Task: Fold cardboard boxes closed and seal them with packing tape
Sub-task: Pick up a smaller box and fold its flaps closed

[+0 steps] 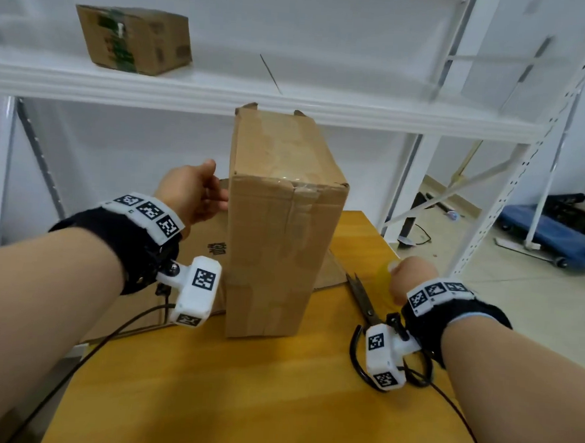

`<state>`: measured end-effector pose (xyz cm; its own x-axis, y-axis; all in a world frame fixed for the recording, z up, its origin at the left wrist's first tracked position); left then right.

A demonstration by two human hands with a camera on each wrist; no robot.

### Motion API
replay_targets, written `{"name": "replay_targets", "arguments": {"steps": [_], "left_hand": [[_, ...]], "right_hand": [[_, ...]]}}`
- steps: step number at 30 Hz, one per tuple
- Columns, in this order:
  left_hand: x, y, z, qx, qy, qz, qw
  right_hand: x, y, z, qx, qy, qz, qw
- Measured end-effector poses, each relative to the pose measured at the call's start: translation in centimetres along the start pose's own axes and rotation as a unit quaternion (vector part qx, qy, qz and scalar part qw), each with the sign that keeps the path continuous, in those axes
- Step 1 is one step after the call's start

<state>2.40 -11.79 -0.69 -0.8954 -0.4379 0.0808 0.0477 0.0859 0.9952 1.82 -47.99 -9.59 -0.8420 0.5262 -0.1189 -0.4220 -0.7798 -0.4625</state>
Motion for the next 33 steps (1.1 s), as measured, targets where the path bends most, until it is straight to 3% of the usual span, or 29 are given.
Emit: {"name": "replay_targets", "arguments": {"steps": [8, 13, 16, 19, 22, 24, 28, 31, 33], "left_hand": [[0.3, 0.7, 1.0, -0.003, 0.004, 0.013, 1.0], [1.5, 2.3, 1.8, -0.021, 0.01, -0.008, 1.0], [2.6, 3.8, 2.2, -0.067, -0.023, -0.058, 0.996], [4.6, 5.8, 2.4, -0.098, -0.067, -0.111, 0.987], [6.4, 7.4, 1.8, -0.106, -0.148, -0.105, 0.978], [7.8, 8.1, 1.1, -0.143, -0.209, -0.103, 0.962], [8.0, 7.7, 0.0, -0.159, -0.238, -0.078, 0.955], [9.1, 7.6, 0.3, -0.133, -0.228, -0.039, 0.964], [9.0, 7.3, 0.4, -0.113, -0.203, -0.021, 0.972]], "right_hand": [[0.0, -0.5, 0.3, 0.026, -0.021, 0.015, 0.999], [1.0, -5.4, 5.9, -0.009, 0.063, 0.048, 0.997], [3.0, -9.4, 9.9, -0.218, 0.088, 0.041, 0.971], [5.6, -13.2, 13.4, -0.363, 0.026, 0.042, 0.931], [8.3, -16.3, 15.6, -0.337, -0.107, 0.1, 0.93], [9.7, -17.9, 16.1, -0.291, -0.157, 0.145, 0.933], [10.9, -19.3, 14.9, -0.193, -0.118, 0.171, 0.959], [11.0, -19.4, 13.6, -0.239, -0.093, 0.117, 0.959], [11.2, -19.7, 13.2, -0.229, -0.073, 0.117, 0.964]]}}
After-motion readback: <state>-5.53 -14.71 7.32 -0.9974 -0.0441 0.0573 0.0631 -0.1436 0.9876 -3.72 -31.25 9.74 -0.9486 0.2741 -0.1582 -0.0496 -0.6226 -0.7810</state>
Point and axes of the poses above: each hand's wrist, its own x-axis away from the middle knuckle, its own z-axis out of the back of the hand, y = z × x, the point moved 1 cm from there along -x, towards the middle knuckle, and after that the axes turned 15 degrees about y, right-handed, at the moved point
